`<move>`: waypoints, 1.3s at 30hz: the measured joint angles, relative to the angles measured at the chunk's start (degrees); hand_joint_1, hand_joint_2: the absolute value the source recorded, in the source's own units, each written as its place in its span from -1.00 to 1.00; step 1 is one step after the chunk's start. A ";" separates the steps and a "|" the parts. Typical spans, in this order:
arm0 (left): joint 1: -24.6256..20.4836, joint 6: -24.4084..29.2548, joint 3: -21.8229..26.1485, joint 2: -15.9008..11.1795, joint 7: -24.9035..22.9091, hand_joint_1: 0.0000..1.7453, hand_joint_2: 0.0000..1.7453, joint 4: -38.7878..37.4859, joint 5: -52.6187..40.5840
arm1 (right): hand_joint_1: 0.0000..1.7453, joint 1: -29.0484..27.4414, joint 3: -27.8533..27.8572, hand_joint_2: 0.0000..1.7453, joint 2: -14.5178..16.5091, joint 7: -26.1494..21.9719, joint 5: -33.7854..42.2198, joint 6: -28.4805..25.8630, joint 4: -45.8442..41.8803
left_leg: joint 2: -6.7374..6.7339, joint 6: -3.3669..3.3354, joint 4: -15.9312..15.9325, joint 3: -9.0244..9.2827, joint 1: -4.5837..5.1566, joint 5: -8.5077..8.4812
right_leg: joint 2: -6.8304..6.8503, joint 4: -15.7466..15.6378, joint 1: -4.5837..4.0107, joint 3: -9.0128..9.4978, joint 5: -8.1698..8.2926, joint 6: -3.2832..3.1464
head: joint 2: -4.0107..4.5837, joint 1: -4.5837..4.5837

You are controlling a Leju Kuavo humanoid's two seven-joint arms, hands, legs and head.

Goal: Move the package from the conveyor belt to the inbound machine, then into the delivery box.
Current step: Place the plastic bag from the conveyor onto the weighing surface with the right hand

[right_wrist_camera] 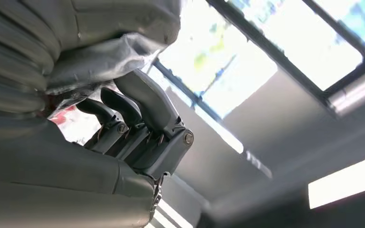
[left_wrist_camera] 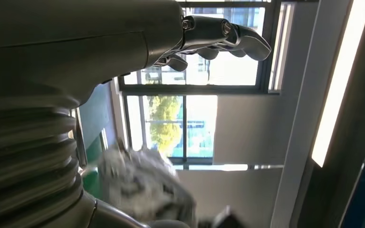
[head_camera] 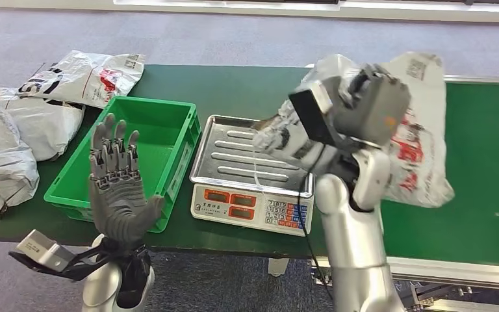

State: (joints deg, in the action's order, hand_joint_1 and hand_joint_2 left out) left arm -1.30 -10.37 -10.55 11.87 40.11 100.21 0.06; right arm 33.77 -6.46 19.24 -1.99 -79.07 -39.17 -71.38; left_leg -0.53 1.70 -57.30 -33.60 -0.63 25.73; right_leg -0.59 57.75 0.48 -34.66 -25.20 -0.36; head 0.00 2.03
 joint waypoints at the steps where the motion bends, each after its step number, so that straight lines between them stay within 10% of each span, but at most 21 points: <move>1: -0.33 -0.18 -0.52 0.00 -0.02 -1.00 1.00 -0.55 -0.02 | 1.00 2.72 -1.35 1.00 0.15 1.98 -0.40 -0.10 4.33 | 0.02 -0.02 -0.01 0.01 -0.01 -0.05 | 0.01 -0.01 0.00 0.00 0.03 0.00 | 0.00 -0.01; 18: -1.12 -0.27 -2.31 -0.06 -0.49 -1.00 1.00 -3.07 -0.13 | 1.00 12.04 -5.32 1.00 0.28 4.33 -3.07 -0.61 23.22 | 0.56 -0.06 -0.03 -0.22 0.02 -0.20 | 0.41 -0.02 0.00 -0.05 0.02 0.05 | 0.00 0.00; 22: -1.13 -0.27 -2.32 -0.07 -0.60 -1.00 1.00 -3.10 -0.15 | -0.89 12.17 -5.32 1.00 0.28 4.27 -3.12 -0.63 23.84 | 0.56 -0.05 -0.03 -0.22 0.01 -0.20 | 0.41 -0.02 0.00 -0.05 0.03 0.04 | 0.00 0.00; 23: -1.15 -0.27 -2.32 -0.07 -0.63 -1.00 1.00 -3.11 -0.15 | -1.00 12.17 -5.32 1.00 0.28 4.22 -3.15 -0.63 23.92 | 0.56 -0.05 -0.03 -0.21 0.01 -0.20 | 0.41 -0.02 0.00 -0.05 0.03 0.04 | 0.00 0.00; 39: -1.49 -0.27 -2.32 -0.07 -0.81 -1.00 1.00 -3.56 -0.15 | -1.00 12.16 -5.31 1.00 0.28 3.74 -3.39 -0.63 23.99 | 0.56 -0.05 -0.03 -0.22 0.01 -0.20 | 0.41 -0.02 0.00 -0.05 0.03 0.04 | 0.00 0.00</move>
State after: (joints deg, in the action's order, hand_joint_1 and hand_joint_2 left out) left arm -2.78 -10.64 -12.87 11.80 39.30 96.65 -0.09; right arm 45.93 -11.77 19.52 1.76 -82.46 -39.80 -47.39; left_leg 0.03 1.64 -57.32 -33.81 -0.62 25.53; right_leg -0.18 57.73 0.48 -34.71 -25.17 -0.32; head 0.00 2.03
